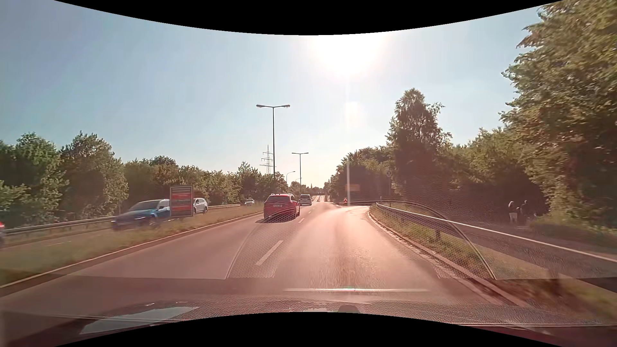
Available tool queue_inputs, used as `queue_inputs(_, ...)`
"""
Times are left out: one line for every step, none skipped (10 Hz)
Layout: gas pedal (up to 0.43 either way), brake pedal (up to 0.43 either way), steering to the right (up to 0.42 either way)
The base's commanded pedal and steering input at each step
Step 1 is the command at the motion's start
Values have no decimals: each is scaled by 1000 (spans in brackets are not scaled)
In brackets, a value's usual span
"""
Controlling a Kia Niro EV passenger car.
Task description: Follow the waypoints while adhering to traffic rules and regulations
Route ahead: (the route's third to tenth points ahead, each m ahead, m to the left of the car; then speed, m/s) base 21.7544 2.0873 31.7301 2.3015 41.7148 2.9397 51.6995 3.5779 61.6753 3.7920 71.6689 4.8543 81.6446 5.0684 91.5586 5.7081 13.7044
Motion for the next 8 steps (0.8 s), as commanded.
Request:
queue_inputs(98, 6, -1)
queue_inputs(98, 6, -1)
queue_inputs(98, 6, -1)
queue_inputs(98, 6, -1)
queue_inputs(98, 6, -1)
queue_inputs(110, 6, -1)
queue_inputs(110, 6, -1)
queue_inputs(110, 6, -1)
